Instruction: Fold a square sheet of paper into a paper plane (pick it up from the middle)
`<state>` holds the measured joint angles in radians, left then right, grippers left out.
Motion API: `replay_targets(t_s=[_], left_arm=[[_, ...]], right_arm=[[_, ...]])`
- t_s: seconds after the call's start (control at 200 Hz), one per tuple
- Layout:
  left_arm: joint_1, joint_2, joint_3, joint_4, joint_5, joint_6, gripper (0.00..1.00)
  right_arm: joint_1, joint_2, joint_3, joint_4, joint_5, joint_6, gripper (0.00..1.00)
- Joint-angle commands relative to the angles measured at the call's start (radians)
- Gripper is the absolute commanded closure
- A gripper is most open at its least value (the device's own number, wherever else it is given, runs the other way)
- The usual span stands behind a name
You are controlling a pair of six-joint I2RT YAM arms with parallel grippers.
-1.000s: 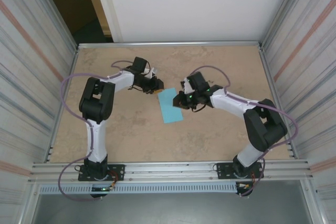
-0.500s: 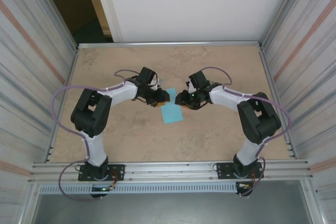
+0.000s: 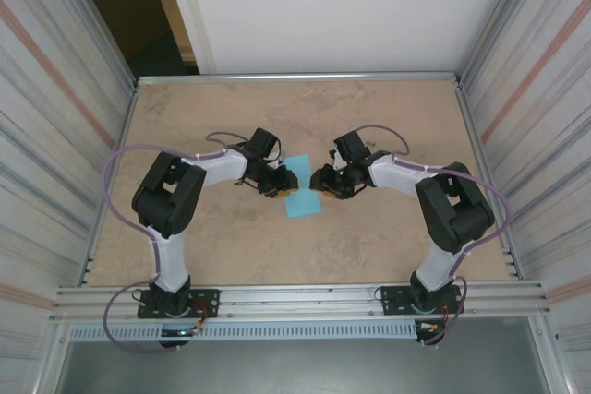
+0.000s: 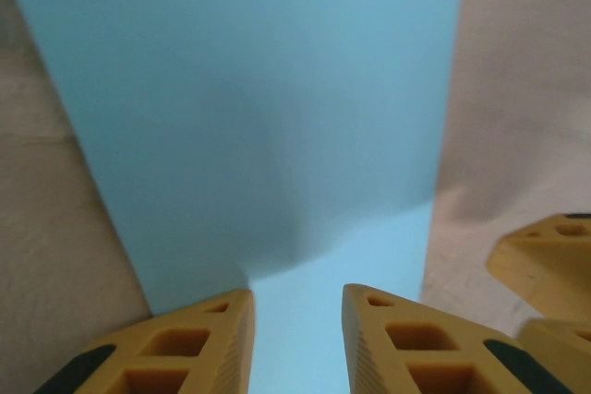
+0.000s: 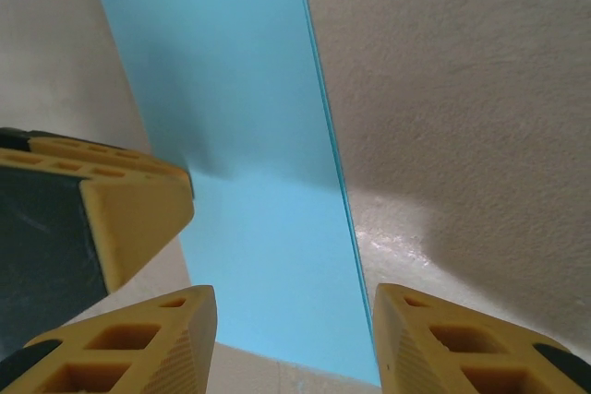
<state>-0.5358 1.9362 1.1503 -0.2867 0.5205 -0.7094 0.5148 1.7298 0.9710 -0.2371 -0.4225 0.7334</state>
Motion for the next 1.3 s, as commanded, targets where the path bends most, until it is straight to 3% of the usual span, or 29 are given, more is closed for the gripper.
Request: replay_targets(t_s=[0.0, 0.336, 0.902, 1.293], left_arm=[[0.009, 0.017, -0.023, -0.035, -0.061, -0.03, 0.68], [0.017, 0.032, -0.056, -0.023, -0.052, -0.06, 0.68], [0.017, 0.043, -0.059, -0.023, -0.044, -0.049, 0.69], [0.018, 0.05, -0.058, -0.023, -0.04, -0.047, 0.69]], right_arm=[[-0.006, 0.003, -0.02, -0.019, -0.011, 0.024, 0.53], [0.041, 0.026, -0.037, -0.047, -0.061, 0.021, 0.52], [0.062, -0.009, -0.069, -0.065, 0.034, 0.025, 0.52], [0.087, -0.002, -0.08, -0.041, 0.005, 0.013, 0.51]])
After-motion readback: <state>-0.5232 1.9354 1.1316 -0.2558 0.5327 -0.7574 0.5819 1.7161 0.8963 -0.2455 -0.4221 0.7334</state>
